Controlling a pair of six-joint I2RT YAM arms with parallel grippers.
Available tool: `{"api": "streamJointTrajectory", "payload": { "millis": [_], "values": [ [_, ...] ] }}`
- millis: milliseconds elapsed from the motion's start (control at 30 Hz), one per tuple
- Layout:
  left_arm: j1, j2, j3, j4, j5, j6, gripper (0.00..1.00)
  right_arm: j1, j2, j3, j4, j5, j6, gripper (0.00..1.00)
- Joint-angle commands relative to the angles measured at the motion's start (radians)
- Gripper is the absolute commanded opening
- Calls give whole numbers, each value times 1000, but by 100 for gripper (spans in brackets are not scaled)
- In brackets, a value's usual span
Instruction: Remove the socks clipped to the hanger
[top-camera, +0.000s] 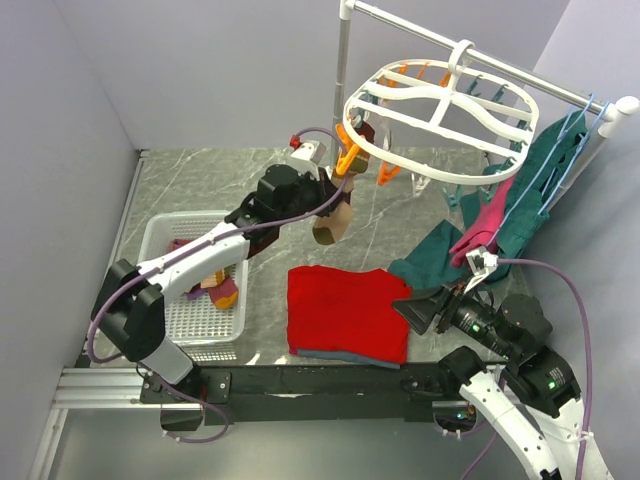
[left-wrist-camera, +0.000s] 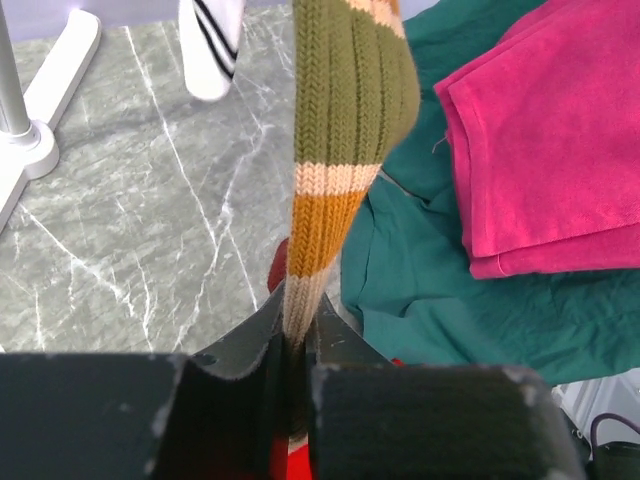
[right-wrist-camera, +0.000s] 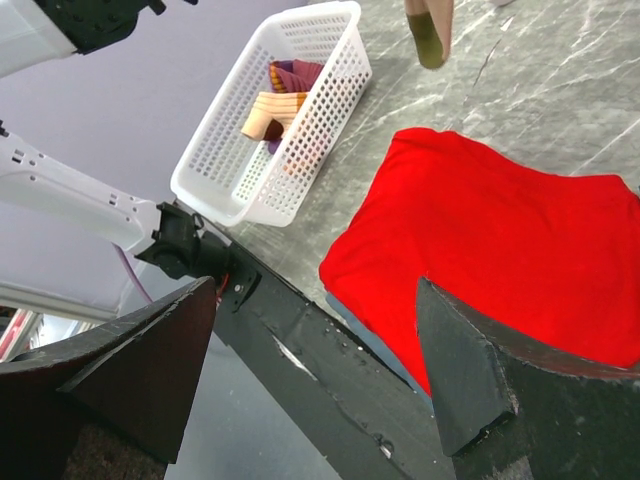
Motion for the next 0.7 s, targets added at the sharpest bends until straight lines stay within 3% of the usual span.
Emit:
{"api": "streamJointTrajectory", "payload": {
  "millis": [0, 333, 667],
  "values": [
    [-7, 22, 75, -3, -57, 17, 11, 3, 11, 5, 40, -13, 10, 87],
    [-15, 143, 259, -16, -106, -3, 6, 3, -26, 17, 0, 12, 18, 87],
    [-9, 269, 411, -174, -187, -21, 1, 3, -29, 25, -13, 17, 10, 87]
  ]
}}
